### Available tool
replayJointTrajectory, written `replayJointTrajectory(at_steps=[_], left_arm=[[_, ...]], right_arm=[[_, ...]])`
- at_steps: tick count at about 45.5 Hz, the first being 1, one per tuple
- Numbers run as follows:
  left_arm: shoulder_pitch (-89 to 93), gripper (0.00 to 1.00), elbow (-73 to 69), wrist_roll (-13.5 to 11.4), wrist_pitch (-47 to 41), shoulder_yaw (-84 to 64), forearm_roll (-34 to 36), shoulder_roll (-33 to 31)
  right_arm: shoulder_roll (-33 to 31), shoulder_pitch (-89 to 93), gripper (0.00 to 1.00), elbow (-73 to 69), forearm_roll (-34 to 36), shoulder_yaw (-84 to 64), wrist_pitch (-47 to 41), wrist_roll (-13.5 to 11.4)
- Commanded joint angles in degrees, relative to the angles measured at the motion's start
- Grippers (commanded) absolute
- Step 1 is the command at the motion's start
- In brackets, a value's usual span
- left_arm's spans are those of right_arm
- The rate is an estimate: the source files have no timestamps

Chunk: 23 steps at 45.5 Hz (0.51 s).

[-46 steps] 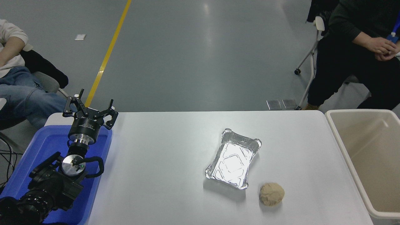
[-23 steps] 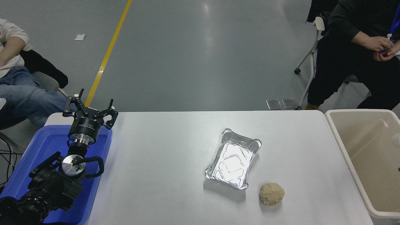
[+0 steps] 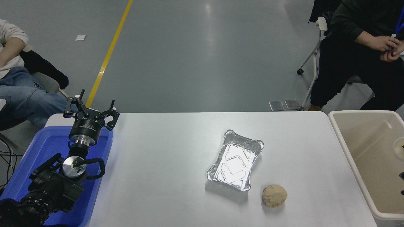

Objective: Pick up paper cup place in dustbin

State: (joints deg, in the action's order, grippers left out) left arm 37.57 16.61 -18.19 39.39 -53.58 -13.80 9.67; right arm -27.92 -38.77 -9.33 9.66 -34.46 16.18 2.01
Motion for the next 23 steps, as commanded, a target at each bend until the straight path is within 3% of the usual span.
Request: replayJointTrajectory(at_steps=[1,14,23], left_arm=[[-0.04,0.99,0.0,0.0,-0.01,0.06,0.0,0.0],[-0.04,0.99,0.0,0.0,-0.01,-0.03,0.0,0.0],[-0.04,0.99,0.0,0.0,0.08,-0.03,0.0,0.0]], right_arm=[[-1.17,-3.58,1.0,-3.67,-0.17,0.36,-0.62,0.01],[-14.26,-22.29,1.0,-16.07,-7.28,-4.2,-2.2,0.01],[-14.89,-38.99,1.0,-21.95,-8.96,-13.87,-6.33,0.01]])
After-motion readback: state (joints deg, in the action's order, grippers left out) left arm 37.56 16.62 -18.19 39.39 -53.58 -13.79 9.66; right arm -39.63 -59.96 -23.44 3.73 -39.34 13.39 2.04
